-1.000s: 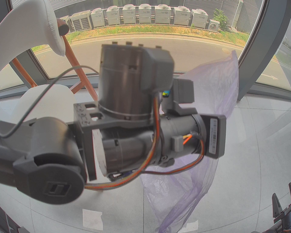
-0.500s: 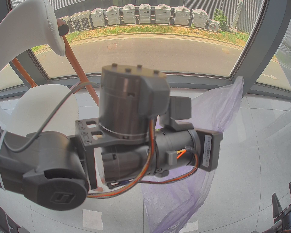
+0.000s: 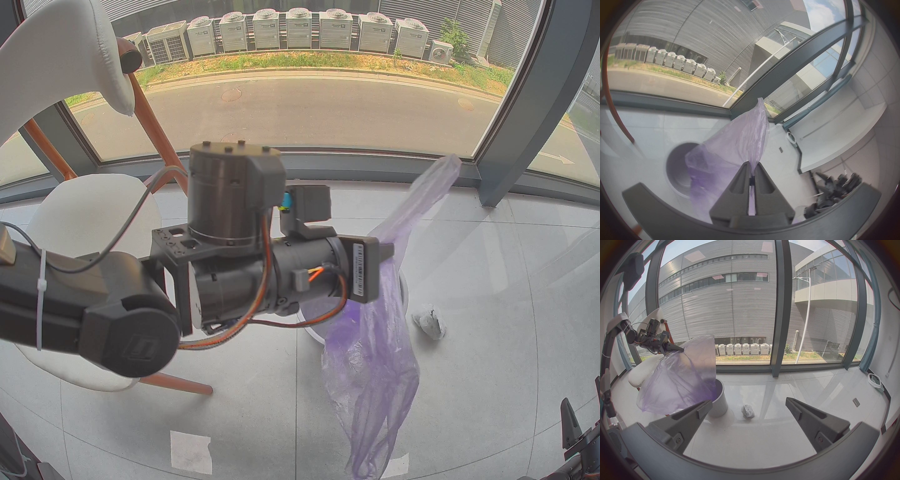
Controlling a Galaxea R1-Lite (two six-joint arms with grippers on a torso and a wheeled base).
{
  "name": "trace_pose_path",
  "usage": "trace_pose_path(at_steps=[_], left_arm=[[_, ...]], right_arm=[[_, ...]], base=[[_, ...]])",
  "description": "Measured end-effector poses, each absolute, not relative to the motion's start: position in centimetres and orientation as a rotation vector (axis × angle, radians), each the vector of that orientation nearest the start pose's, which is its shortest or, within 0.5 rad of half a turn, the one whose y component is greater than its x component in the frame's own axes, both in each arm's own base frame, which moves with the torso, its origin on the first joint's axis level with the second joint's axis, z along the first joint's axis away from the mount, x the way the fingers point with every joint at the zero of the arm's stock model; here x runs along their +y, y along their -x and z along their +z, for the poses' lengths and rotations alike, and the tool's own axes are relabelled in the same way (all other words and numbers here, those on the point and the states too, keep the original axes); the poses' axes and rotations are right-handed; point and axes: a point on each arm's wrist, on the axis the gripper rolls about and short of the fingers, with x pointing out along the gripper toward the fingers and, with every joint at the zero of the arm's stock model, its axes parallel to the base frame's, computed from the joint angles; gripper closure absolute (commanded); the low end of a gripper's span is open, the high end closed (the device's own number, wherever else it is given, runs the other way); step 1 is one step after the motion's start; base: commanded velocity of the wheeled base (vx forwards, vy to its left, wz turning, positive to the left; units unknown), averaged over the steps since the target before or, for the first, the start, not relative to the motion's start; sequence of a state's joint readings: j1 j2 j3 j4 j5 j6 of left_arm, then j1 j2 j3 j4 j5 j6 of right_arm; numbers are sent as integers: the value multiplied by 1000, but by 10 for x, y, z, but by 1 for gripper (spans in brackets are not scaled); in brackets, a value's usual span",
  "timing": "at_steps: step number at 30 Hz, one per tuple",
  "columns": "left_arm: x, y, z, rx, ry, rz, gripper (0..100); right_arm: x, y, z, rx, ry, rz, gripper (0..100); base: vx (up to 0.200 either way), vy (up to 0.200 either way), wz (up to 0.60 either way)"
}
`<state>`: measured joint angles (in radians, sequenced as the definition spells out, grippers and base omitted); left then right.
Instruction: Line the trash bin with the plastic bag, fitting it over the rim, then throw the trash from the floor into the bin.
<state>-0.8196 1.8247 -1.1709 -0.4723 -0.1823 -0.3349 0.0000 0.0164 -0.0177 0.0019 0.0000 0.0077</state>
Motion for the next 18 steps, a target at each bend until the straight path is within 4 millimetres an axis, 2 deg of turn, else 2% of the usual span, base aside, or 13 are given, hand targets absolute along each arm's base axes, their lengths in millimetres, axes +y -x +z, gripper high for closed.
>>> trace_pose_path(at_steps=[5,10,15,18], left_arm=[[-247,-270,223,261,102,-890,100],[-242,-293,232,188,43,-827,100],[-243,-298,232,198,21,-797,100],[-242,-297,231,207,16,-793,100]], right_arm=[[0,23,80,2,-4,1,0],[0,23,80,1,19,11,0],[0,23,83,-18,23,20,0],[0,23,95,-73,2,30,0]], base=[[0,0,0],[0,0,0],[0,0,0],[0,0,0]])
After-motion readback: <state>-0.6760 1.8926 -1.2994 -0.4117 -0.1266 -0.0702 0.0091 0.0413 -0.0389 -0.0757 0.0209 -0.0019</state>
